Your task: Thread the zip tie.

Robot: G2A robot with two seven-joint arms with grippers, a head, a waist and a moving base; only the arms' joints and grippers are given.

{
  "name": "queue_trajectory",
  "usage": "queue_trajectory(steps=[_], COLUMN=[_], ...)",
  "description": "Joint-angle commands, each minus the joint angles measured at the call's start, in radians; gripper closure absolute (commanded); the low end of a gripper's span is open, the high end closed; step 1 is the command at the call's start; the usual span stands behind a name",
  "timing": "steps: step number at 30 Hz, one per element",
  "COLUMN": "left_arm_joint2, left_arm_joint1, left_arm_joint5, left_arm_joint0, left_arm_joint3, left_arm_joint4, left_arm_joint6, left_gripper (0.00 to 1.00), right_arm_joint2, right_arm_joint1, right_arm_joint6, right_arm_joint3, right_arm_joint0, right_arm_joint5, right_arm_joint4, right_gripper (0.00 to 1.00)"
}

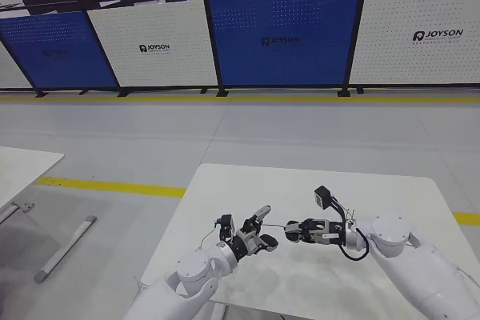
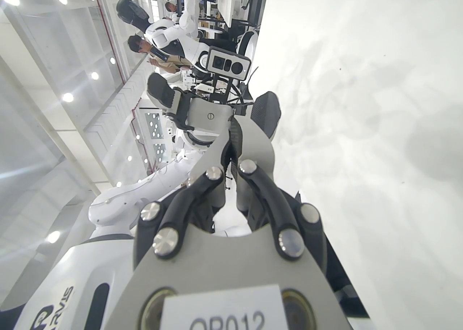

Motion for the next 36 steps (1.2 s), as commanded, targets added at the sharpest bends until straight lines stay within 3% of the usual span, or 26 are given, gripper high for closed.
queue_trajectory(steps=[1,3,14,16,18,19,21,23,26,31,36], left_arm_joint2=[0.008,0.017,0.024,0.029,0.029,0.029,0.028,0.027,0.024,0.009,0.002], left_arm_joint1=[-0.006,-0.012,-0.013,-0.015,-0.017,-0.018,-0.020,-0.021,-0.023,-0.023,-0.021], left_arm_joint5=[-0.036,-0.071,-0.058,-0.070,-0.075,-0.075,-0.073,-0.070,-0.071,-0.084,-0.071], left_arm_joint0=[-0.007,-0.016,-0.016,-0.018,-0.019,-0.019,-0.021,-0.022,-0.020,-0.007,0.003], left_arm_joint3=[0.013,0.026,0.026,0.031,0.037,0.038,0.040,0.042,0.046,0.030,0.022], left_arm_joint4=[0.004,0.047,0.051,0.077,0.076,0.076,0.073,0.075,0.077,0.073,0.106], left_arm_joint6=[0.022,0.074,0.059,0.051,0.054,0.054,0.056,0.053,0.051,0.033,0.000], left_gripper=[0.00,0.00,0.00,0.00,0.28,0.57,0.68,0.88,1.00,1.00,1.00], right_arm_joint2=[0.000,0.000,0.000,0.000,0.000,0.000,0.000,0.000,0.000,0.000,0.000], right_arm_joint1=[0.000,0.000,0.000,0.000,0.000,0.000,0.000,0.000,0.000,0.000,0.000], right_arm_joint6=[0.000,0.000,0.000,0.000,0.000,0.000,0.000,0.000,0.000,0.000,0.000], right_arm_joint3=[0.000,0.000,0.000,0.000,0.000,0.000,0.000,0.000,0.000,0.000,0.000], right_arm_joint0=[0.000,0.000,0.000,0.000,0.000,0.000,0.000,0.000,0.000,0.000,0.000], right_arm_joint5=[0.000,0.000,0.000,0.000,0.000,0.000,0.000,0.000,0.000,0.000,0.000], right_arm_joint4=[0.000,0.000,0.000,0.000,0.000,0.000,0.000,0.000,0.000,0.000,0.000], right_gripper=[1.00,1.00,1.00,1.00,1.00,1.00,1.00,1.00,1.00,1.00,1.00])
